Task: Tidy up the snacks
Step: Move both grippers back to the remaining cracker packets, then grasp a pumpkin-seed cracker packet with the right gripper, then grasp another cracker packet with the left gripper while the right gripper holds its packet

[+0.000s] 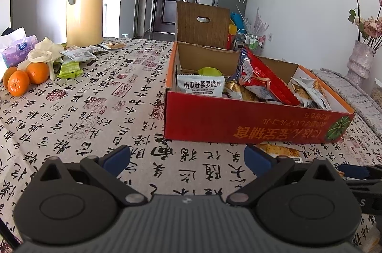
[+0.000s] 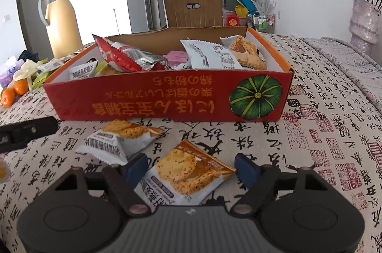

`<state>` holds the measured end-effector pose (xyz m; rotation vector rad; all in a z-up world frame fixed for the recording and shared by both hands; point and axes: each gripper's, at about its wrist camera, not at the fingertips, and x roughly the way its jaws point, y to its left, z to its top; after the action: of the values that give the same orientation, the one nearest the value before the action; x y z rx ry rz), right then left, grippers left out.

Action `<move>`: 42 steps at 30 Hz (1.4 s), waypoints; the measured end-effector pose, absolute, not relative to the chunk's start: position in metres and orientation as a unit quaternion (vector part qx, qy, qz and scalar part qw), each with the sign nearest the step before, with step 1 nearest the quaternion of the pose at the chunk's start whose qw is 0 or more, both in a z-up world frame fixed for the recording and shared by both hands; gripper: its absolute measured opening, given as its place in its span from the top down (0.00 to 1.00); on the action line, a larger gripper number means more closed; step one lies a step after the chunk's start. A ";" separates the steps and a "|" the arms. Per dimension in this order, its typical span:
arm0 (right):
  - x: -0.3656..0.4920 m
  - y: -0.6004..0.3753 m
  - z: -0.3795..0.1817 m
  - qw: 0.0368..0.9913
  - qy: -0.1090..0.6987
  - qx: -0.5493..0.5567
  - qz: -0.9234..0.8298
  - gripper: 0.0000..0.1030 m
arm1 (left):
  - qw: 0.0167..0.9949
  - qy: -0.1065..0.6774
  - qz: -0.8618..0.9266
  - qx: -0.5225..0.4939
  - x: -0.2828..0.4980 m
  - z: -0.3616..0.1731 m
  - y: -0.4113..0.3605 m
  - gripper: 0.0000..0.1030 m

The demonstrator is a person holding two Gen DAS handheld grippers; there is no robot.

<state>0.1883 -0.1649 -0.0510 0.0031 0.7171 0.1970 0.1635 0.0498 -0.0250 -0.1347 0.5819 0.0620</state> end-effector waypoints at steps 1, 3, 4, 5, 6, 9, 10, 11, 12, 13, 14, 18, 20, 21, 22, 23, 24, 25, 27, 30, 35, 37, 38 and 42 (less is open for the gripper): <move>0.186 -0.167 -0.051 0.932 0.350 0.001 0.097 0.23 | 0.955 0.286 0.031 -0.065 0.163 -0.025 0.049 0.00; 0.180 -0.169 -0.050 0.932 0.349 -0.001 0.096 0.22 | 0.956 0.286 0.031 -0.063 0.163 -0.025 0.049 0.00; 0.177 -0.170 -0.050 0.932 0.349 -0.003 0.097 0.22 | 0.956 0.286 0.031 -0.062 0.163 -0.025 0.048 0.00; 0.174 -0.171 -0.050 0.933 0.348 -0.005 0.097 0.22 | 0.955 0.287 0.031 -0.061 0.163 -0.025 0.048 0.00; 0.171 -0.172 -0.049 0.933 0.347 -0.007 0.096 0.21 | 0.955 0.289 0.032 -0.059 0.164 -0.025 0.048 0.00; 0.164 -0.175 -0.051 0.934 0.346 -0.009 0.092 0.20 | 0.954 0.292 0.031 -0.053 0.163 -0.022 0.045 0.00; 0.163 -0.177 -0.052 0.933 0.348 -0.008 0.092 0.20 | 0.955 0.292 0.028 -0.050 0.162 -0.020 0.043 0.00; 0.161 -0.178 -0.053 0.934 0.345 -0.011 0.091 0.19 | 0.955 0.291 0.024 -0.047 0.161 -0.018 0.041 0.00; 0.159 -0.177 -0.054 0.935 0.343 -0.018 0.090 0.19 | 0.956 0.291 0.020 -0.045 0.159 -0.016 0.038 0.00; 0.158 -0.177 -0.055 0.935 0.342 -0.023 0.092 0.18 | 0.956 0.290 0.016 -0.042 0.158 -0.014 0.035 0.00; 0.157 -0.177 -0.055 0.936 0.339 -0.025 0.093 0.19 | 0.956 0.289 0.013 -0.039 0.157 -0.012 0.031 0.00; 0.150 -0.179 -0.054 0.938 0.331 -0.024 0.099 0.32 | 0.956 0.292 0.002 -0.032 0.159 -0.006 0.017 0.00; 0.146 -0.182 -0.053 0.939 0.327 -0.022 0.103 0.36 | 0.955 0.294 0.000 -0.026 0.162 -0.003 0.009 0.00; 0.144 -0.184 -0.053 0.940 0.324 -0.018 0.104 0.40 | 0.955 0.296 -0.003 -0.023 0.163 -0.002 0.006 0.00; 0.143 -0.186 -0.053 0.941 0.322 -0.015 0.106 0.42 | 0.954 0.299 -0.005 -0.020 0.165 -0.001 0.001 0.00; 0.142 -0.187 -0.052 0.941 0.320 -0.012 0.108 0.43 | 0.953 0.301 -0.008 -0.017 0.167 0.000 -0.003 0.00; 0.141 -0.189 -0.051 0.941 0.320 -0.008 0.109 0.44 | 0.953 0.303 -0.012 -0.015 0.169 0.000 -0.006 0.00; 0.141 -0.191 -0.051 0.941 0.319 -0.006 0.110 0.44 | 0.952 0.307 -0.017 -0.012 0.171 0.000 -0.011 0.00; 0.140 -0.195 -0.050 0.943 0.314 0.001 0.109 0.44 | 0.949 0.314 -0.023 -0.005 0.175 -0.001 -0.020 0.00; 0.140 -0.201 -0.046 0.947 0.303 0.009 0.108 0.44 | 0.944 0.329 -0.029 0.005 0.184 -0.006 -0.033 0.00; 0.143 -0.218 -0.041 0.952 0.291 0.017 0.091 0.44 | 0.934 0.357 -0.029 0.016 0.199 -0.019 -0.049 0.10; 0.144 -0.224 -0.040 0.954 0.288 0.018 0.086 0.44 | 0.928 0.370 -0.028 0.019 0.204 -0.025 -0.053 0.20; 0.145 -0.226 -0.039 0.954 0.286 0.018 0.084 0.44 | 0.925 0.377 -0.027 0.021 0.207 -0.028 -0.055 0.27; 0.145 -0.233 -0.039 0.956 0.281 0.020 0.083 0.44 | 0.920 0.389 -0.038 0.015 0.210 -0.032 -0.053 0.59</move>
<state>0.1453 -0.2331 -0.0386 0.0414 0.5704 0.1691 0.2102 -0.0533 -0.0321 0.0308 0.8003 -0.0781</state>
